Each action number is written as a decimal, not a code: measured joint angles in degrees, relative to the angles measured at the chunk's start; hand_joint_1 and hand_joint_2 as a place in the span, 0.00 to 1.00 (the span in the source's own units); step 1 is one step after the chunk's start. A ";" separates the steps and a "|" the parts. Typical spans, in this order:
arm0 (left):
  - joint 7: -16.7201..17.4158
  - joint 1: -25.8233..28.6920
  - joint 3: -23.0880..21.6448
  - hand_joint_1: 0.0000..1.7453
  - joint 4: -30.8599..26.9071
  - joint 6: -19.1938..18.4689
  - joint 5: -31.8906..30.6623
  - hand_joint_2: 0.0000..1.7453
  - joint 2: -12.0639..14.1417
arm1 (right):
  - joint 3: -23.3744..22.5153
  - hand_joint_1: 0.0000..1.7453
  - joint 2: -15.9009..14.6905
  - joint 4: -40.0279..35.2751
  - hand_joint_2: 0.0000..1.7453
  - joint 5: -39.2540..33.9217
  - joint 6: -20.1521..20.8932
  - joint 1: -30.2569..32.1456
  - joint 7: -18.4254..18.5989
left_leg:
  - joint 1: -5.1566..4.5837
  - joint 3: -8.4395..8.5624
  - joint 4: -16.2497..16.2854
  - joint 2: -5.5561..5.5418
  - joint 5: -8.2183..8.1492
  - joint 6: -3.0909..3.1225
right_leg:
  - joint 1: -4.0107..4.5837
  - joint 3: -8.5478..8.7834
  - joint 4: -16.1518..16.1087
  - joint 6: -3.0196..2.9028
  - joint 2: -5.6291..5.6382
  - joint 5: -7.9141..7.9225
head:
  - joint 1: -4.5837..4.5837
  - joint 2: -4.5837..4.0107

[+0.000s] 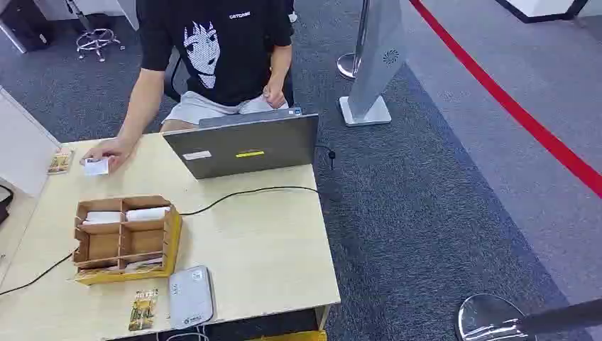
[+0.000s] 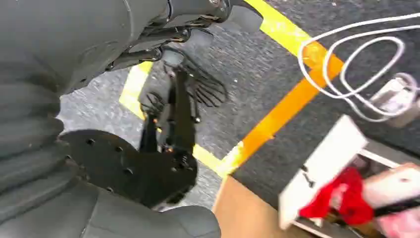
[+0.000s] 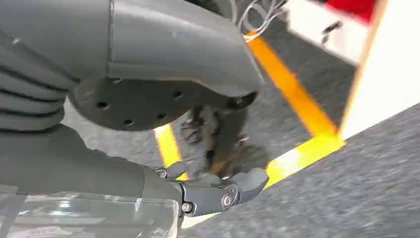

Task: Pass the card to the sensor for recognition and then transmit it.

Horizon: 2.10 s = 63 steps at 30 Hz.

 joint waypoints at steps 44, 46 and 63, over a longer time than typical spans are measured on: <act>-17.05 5.45 15.36 0.00 -48.93 -17.22 -19.05 1.00 -8.52 | -28.98 0.00 10.62 -33.66 1.00 37.89 2.47 11.05 3.22 | 0.01 0.00 0.00 0.01 0.01 -0.01 | 0.01 0.00 0.01 -0.01 0.01 0.00 | 0.00 0.00; -17.18 5.98 13.90 0.00 -51.75 -16.50 -20.12 1.00 -8.50 | -30.53 0.00 10.86 -33.63 1.00 39.45 2.64 10.71 2.93 | 0.01 0.00 0.00 0.01 0.01 -0.01 | 0.00 -0.01 0.01 0.00 0.01 0.00 | 0.00 0.00; -13.51 4.78 -1.82 0.00 -69.11 -6.32 -31.82 1.00 -0.79 | -45.24 0.00 11.08 -28.28 1.00 53.04 5.55 5.89 -2.55 | 0.01 0.05 0.00 0.03 0.04 -0.02 | 0.01 -0.02 0.01 -0.03 0.03 0.03 | 0.00 -0.02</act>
